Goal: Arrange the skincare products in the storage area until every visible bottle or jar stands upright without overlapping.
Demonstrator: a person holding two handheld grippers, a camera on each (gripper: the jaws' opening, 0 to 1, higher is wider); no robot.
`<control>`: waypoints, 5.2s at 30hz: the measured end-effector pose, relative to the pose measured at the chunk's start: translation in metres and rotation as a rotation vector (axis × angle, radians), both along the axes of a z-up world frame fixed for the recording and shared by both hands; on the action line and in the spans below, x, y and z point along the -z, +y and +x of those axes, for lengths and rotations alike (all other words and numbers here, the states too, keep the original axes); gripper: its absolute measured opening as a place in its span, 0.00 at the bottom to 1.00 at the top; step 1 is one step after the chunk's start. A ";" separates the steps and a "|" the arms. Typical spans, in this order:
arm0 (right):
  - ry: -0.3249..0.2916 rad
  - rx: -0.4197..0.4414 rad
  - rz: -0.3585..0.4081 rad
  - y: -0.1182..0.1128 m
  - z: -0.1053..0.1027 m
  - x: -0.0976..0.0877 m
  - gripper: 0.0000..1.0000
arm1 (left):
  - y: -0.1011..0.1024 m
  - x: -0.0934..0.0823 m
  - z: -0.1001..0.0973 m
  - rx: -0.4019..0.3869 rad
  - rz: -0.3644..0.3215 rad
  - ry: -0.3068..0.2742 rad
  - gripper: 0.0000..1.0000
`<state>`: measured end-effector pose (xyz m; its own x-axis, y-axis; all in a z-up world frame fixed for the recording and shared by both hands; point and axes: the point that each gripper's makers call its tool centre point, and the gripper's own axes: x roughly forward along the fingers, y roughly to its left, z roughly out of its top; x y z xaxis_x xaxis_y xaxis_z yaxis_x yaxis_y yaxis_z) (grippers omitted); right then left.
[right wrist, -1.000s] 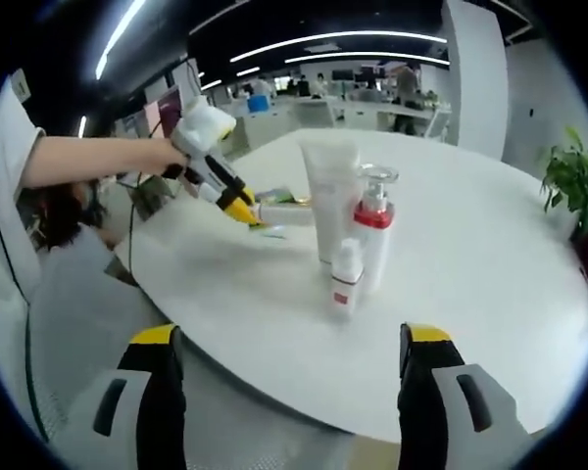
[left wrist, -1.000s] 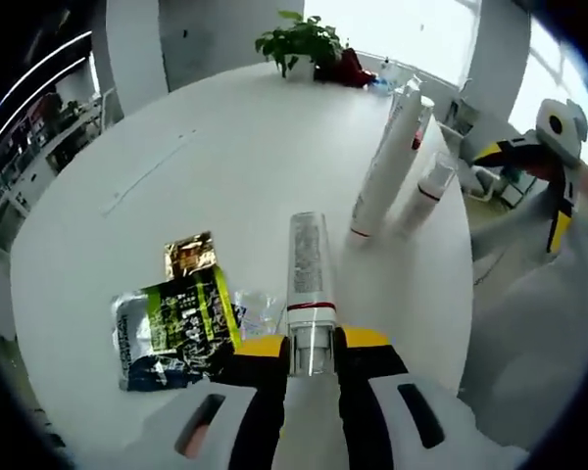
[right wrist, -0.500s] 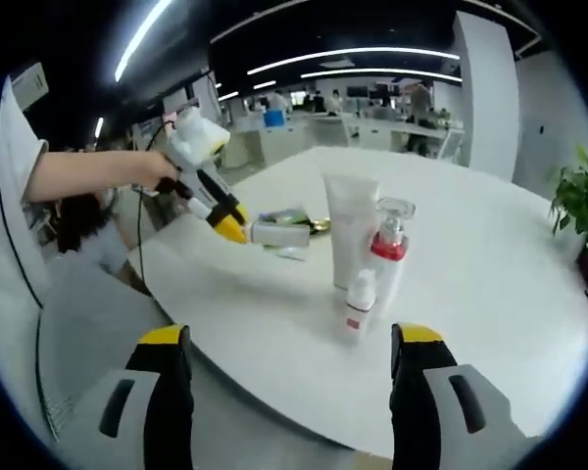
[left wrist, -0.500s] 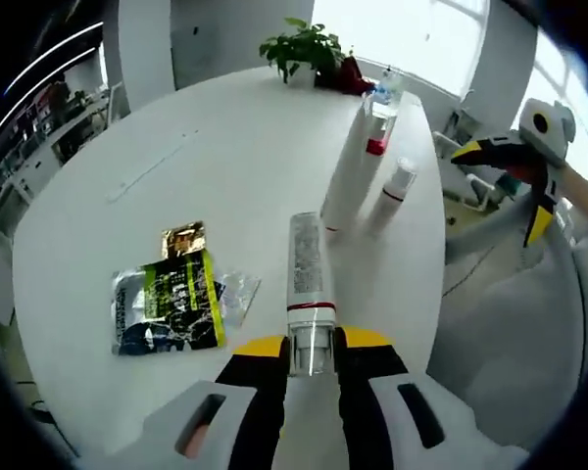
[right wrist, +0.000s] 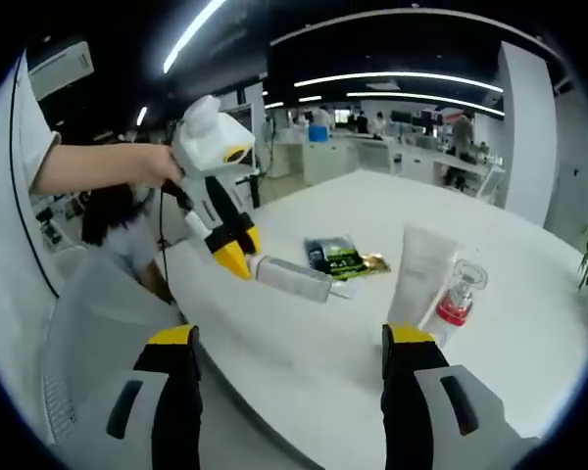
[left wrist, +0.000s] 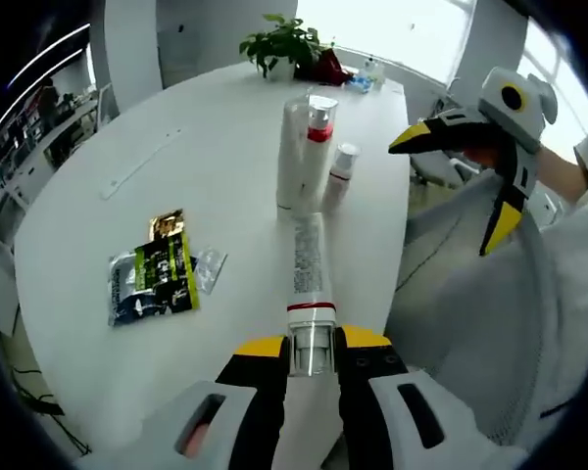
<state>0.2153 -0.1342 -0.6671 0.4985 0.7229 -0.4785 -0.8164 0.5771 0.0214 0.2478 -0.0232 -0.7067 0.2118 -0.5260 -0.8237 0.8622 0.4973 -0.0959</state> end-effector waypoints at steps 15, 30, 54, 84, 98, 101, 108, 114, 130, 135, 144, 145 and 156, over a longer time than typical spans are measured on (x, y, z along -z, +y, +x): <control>-0.016 -0.139 -0.056 0.030 -0.013 -0.006 0.60 | -0.011 -0.015 -0.049 0.179 -0.005 -0.023 0.24; -0.023 -0.447 -0.183 0.058 -0.029 -0.007 0.40 | -0.013 -0.027 -0.071 0.291 0.052 -0.033 0.24; -0.052 -0.731 -0.193 0.055 -0.057 0.014 0.24 | -0.033 -0.050 -0.087 0.200 0.040 -0.016 0.24; 0.154 -0.560 0.373 0.040 -0.054 -0.062 0.21 | -0.078 -0.171 -0.053 -0.039 -0.649 -0.102 0.24; 0.203 -0.479 0.550 0.045 -0.048 -0.082 0.21 | -0.080 -0.195 -0.040 -0.104 -0.831 -0.146 0.23; 0.194 -0.468 0.554 0.045 -0.046 -0.084 0.21 | -0.080 -0.200 -0.039 -0.117 -0.878 -0.139 0.27; 0.198 -0.451 0.582 0.045 -0.043 -0.088 0.21 | -0.080 -0.201 -0.037 -0.130 -0.908 -0.130 0.29; 0.234 -0.417 0.720 0.047 -0.038 -0.105 0.21 | -0.082 -0.211 -0.031 -0.141 -0.959 -0.148 0.38; 0.240 -0.389 0.814 0.043 -0.026 -0.120 0.21 | -0.085 -0.204 -0.023 -0.182 -0.984 -0.156 0.29; 0.236 -0.369 0.805 0.044 -0.022 -0.118 0.21 | -0.084 -0.203 -0.020 -0.212 -0.969 -0.203 0.22; 0.203 -0.339 0.747 0.042 -0.015 -0.117 0.22 | -0.072 -0.198 -0.009 -0.283 -0.955 -0.170 0.21; 0.182 -0.315 0.712 0.041 -0.011 -0.115 0.23 | -0.072 -0.198 -0.008 -0.296 -0.951 -0.172 0.21; -0.068 -0.275 0.283 0.046 -0.001 -0.098 0.25 | -0.079 -0.174 0.005 -0.405 -0.673 -0.221 0.20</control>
